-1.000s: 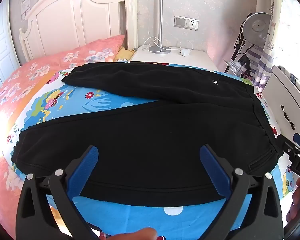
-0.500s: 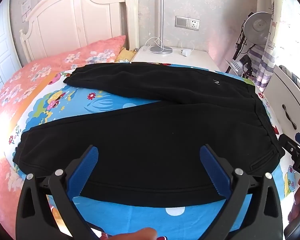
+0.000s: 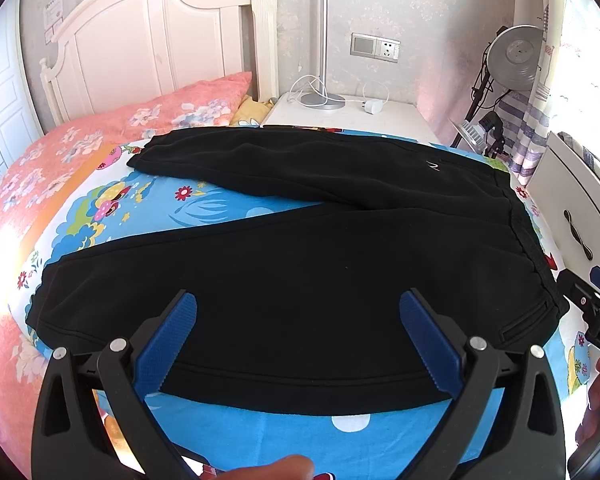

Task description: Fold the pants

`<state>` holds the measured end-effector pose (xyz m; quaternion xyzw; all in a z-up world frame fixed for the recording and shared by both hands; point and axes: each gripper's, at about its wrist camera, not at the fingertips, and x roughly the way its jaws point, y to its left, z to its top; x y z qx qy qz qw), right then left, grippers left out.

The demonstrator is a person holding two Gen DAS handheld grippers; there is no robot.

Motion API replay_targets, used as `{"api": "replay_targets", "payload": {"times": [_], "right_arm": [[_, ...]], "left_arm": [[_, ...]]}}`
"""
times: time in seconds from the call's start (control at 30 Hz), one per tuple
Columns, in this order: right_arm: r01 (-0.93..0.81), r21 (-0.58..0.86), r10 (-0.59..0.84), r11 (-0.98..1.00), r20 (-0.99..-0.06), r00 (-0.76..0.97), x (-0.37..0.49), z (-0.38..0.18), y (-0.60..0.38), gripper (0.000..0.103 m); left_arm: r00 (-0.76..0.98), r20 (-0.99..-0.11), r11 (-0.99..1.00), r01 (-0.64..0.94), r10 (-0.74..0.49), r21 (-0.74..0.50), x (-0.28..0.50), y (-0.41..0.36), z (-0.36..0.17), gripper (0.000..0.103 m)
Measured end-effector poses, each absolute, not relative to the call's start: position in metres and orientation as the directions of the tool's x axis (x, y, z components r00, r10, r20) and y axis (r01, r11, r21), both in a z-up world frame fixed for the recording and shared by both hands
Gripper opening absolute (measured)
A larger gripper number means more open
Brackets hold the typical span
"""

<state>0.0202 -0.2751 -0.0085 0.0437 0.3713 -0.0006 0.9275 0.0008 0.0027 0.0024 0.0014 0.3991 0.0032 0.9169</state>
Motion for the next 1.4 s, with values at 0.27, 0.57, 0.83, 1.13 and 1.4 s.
{"api": "replay_targets", "payload": {"times": [0.27, 0.57, 0.83, 1.13, 1.4], "right_arm": [[0.033, 0.083, 0.033, 0.996, -0.686, 0.727, 0.0194, -0.0067, -0.2771, 0.097], [0.029, 0.082, 0.035, 0.996, -0.683, 0.73, 0.0185, -0.006, -0.2766, 0.097], [0.026, 0.08, 0.035, 0.996, -0.683, 0.73, 0.0188, -0.0046, -0.2757, 0.097], [0.012, 0.082, 0.047, 0.997, -0.677, 0.734, 0.0173, -0.0036, -0.2733, 0.097], [0.001, 0.082, 0.055, 0.997, -0.675, 0.736, 0.016, -0.0038, -0.2713, 0.097]], "left_arm": [[0.682, -0.731, 1.0, -0.004, 0.007, 0.006, 0.0, 0.002, 0.0024, 0.101], [0.682, -0.731, 1.0, -0.004, 0.006, 0.005, -0.0006, 0.002, 0.002, 0.101], [0.682, -0.731, 1.0, -0.004, 0.007, 0.005, -0.0007, 0.0019, 0.0017, 0.101], [0.682, -0.731, 1.0, -0.004, 0.007, 0.005, -0.0006, 0.002, 0.0016, 0.101], [0.682, -0.731, 1.0, -0.004, 0.007, 0.005, -0.0003, 0.0021, 0.0019, 0.101]]}}
